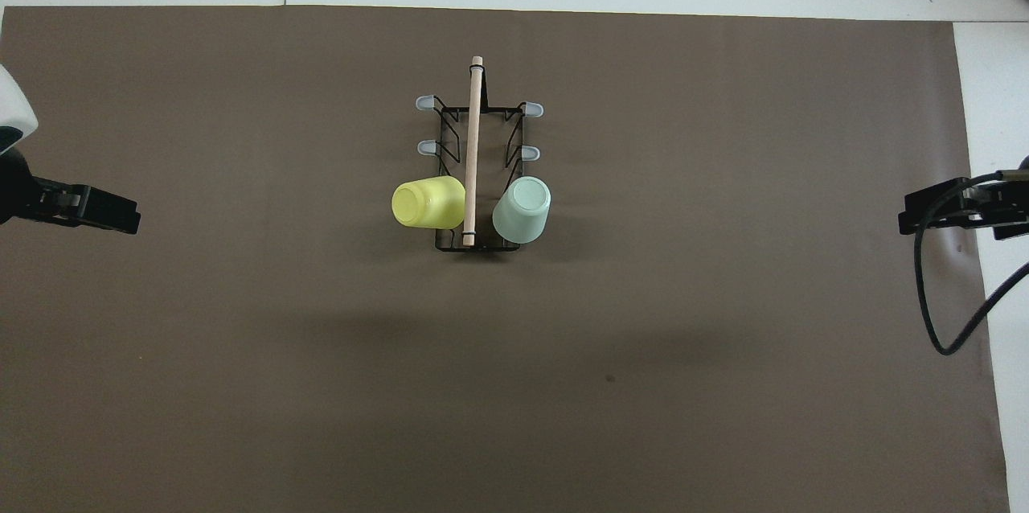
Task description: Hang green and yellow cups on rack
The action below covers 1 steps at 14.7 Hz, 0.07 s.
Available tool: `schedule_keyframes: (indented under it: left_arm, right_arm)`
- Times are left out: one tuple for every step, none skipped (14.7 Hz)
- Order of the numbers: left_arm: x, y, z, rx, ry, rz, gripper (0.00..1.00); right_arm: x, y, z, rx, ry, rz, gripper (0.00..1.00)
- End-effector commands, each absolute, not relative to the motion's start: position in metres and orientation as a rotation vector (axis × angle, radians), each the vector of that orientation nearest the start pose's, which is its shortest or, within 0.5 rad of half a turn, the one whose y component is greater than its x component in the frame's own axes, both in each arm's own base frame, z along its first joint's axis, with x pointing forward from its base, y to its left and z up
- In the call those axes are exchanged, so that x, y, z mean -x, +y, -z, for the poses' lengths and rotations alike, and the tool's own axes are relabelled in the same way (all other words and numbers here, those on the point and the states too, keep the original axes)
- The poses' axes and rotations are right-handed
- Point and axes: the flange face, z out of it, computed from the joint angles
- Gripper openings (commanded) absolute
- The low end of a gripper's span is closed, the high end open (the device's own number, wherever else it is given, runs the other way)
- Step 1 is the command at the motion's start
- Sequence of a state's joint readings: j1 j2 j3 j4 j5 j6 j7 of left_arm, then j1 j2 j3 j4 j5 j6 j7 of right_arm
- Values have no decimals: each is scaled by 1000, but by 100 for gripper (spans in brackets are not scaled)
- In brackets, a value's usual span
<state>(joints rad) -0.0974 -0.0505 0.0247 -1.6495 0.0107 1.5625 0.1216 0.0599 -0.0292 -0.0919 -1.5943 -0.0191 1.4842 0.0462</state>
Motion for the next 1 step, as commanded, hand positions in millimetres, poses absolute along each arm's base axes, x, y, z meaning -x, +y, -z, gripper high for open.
schedule_keyframes:
  left_arm:
    - [-534, -37, -619, 3116, 309, -73, 100]
  right_arm:
    - [-535, -21, -623, 3148, 124, -121, 100]
